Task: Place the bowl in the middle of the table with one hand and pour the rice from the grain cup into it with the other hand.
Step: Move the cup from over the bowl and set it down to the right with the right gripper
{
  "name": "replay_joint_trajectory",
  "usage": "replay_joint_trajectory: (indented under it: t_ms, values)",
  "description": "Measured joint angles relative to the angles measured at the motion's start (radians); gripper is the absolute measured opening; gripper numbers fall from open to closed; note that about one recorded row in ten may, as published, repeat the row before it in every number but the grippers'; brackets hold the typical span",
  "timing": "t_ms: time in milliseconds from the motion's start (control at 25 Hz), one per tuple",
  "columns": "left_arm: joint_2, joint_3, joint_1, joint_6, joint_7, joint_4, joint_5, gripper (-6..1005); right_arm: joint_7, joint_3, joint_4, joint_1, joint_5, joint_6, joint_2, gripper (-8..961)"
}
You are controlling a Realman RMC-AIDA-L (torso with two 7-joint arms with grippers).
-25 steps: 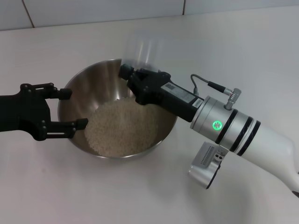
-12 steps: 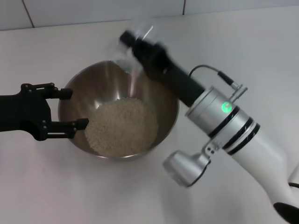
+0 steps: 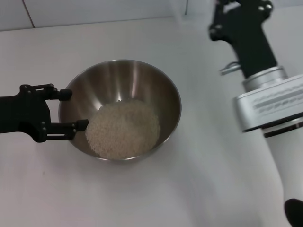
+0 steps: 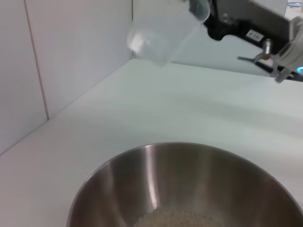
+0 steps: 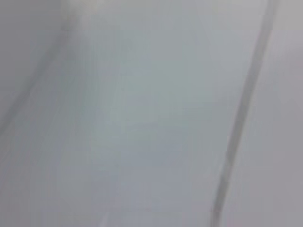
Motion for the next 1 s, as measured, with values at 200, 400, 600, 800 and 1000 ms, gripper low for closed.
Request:
replay_joint_trajectory:
  t_ms: [200, 400, 600, 800, 1000]
  values:
    - [0.002, -0.004, 0.014, 0.0, 0.001, 0.001, 0.001, 817, 0.337, 0.041, 0.165, -0.002, 0.049, 0.04, -0.006, 1]
    - [0.003, -0.006, 0.021, 0.0, 0.0, 0.0, 0.001, 816, 0.576, 0.044, 0.333, 0.059, 0.035, 0.205, -0.009, 0]
    - [0.005, -0.008, 0.022, 0.007, -0.002, 0.006, 0.008, 816, 0.676, 0.039, 0.394, 0.101, -0.064, 0.33, -0.01, 1]
    - [0.005, -0.011, 0.023, 0.013, -0.015, 0.013, 0.038, 818, 0.681, 0.037, 0.392, 0.115, -0.127, 0.404, -0.01, 2]
    - [0.004, -0.011, 0.026, 0.014, -0.016, 0.015, 0.041, 817, 0.684, 0.017, 0.391, 0.124, -0.132, 0.435, -0.009, 10]
